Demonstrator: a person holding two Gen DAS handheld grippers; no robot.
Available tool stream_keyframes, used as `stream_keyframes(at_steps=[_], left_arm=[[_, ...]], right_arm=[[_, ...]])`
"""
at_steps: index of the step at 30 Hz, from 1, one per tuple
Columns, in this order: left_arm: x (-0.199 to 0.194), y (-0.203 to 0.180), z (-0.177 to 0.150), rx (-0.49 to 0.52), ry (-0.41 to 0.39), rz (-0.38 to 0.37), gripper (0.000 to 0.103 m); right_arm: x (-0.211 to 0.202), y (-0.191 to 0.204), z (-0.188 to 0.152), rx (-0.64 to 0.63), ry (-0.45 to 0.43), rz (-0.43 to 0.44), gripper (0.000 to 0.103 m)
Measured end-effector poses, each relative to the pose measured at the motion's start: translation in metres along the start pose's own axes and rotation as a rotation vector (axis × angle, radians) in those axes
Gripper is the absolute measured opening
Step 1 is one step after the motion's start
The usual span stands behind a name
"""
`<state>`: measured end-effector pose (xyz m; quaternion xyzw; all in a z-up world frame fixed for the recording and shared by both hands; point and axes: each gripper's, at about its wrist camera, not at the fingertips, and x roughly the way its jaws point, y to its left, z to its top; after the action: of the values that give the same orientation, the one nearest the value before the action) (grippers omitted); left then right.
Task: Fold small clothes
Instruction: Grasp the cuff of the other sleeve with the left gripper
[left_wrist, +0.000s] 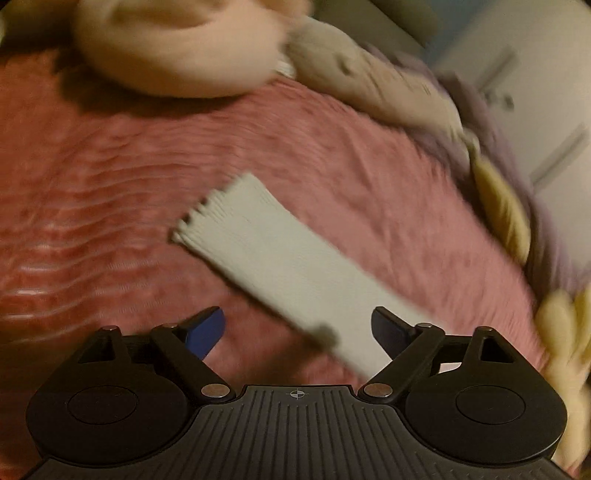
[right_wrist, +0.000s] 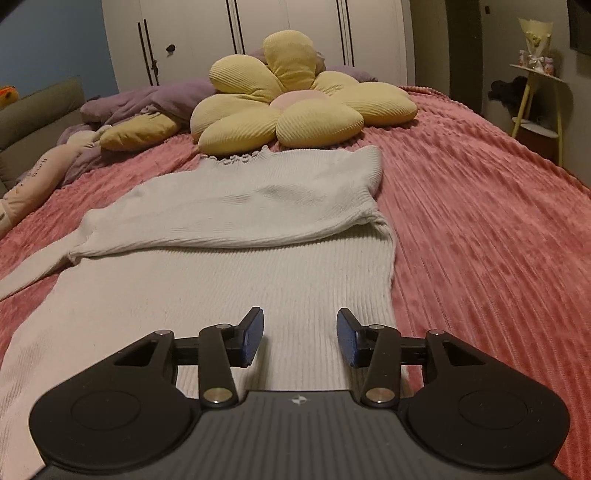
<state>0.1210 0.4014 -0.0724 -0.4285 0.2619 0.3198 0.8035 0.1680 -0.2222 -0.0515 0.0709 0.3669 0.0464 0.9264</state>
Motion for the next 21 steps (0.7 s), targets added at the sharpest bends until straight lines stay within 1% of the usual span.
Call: stream_keyframes(at_steps=[2, 5, 7, 8, 9, 10, 11, 12, 14, 15, 17, 19, 21], left_arm=[[0.005, 0.014, 0.011, -0.12, -0.021, -0.05, 0.088], [0.011, 0.027, 0.019, -0.234, -0.034, -0.086, 0.074], [0.011, 0.032, 0.022, -0.257, -0.03, -0.096, 0.054], [0.011, 0.033, 0.023, -0.254, -0.03, -0.094, 0.051], [0.011, 0.033, 0.023, -0.246, -0.03, -0.092, 0.042], [0.012, 0.034, 0.023, -0.232, -0.026, -0.079, 0.026], [0.014, 0.033, 0.025, -0.221, -0.017, -0.066, 0.015], [0.014, 0.033, 0.027, -0.214, -0.01, -0.058, 0.009], [0.012, 0.029, 0.026, -0.198, -0.02, -0.071, 0.009], [0.008, 0.023, 0.024, -0.173, -0.027, -0.081, 0.008], [-0.005, -0.004, 0.02, -0.065, -0.047, -0.114, 0.008], [-0.02, -0.043, 0.012, 0.055, -0.057, -0.189, 0.008], [-0.038, -0.093, -0.006, 0.199, -0.052, -0.294, 0.008]], right_arm=[[-0.001, 0.0, 0.001, 0.011, 0.002, -0.002, 0.044], [-0.002, 0.003, 0.001, 0.012, 0.006, -0.007, 0.045], [-0.003, 0.005, 0.001, 0.009, 0.008, -0.008, 0.045], [-0.003, 0.005, 0.0, 0.007, 0.009, -0.01, 0.045], [-0.002, 0.005, 0.0, 0.005, 0.011, -0.012, 0.045], [-0.002, 0.004, -0.001, 0.006, 0.014, -0.014, 0.045], [-0.001, 0.004, -0.001, 0.009, 0.017, -0.013, 0.045], [0.0, 0.003, -0.001, 0.012, 0.02, -0.014, 0.045], [0.001, 0.001, -0.001, 0.017, 0.02, -0.015, 0.045], [0.001, 0.0, -0.001, 0.02, 0.019, -0.014, 0.045], [0.001, -0.002, -0.003, 0.026, 0.018, -0.013, 0.045], [0.0, -0.004, -0.004, 0.032, 0.016, -0.008, 0.045], [-0.001, -0.004, -0.004, 0.032, 0.013, -0.004, 0.045]])
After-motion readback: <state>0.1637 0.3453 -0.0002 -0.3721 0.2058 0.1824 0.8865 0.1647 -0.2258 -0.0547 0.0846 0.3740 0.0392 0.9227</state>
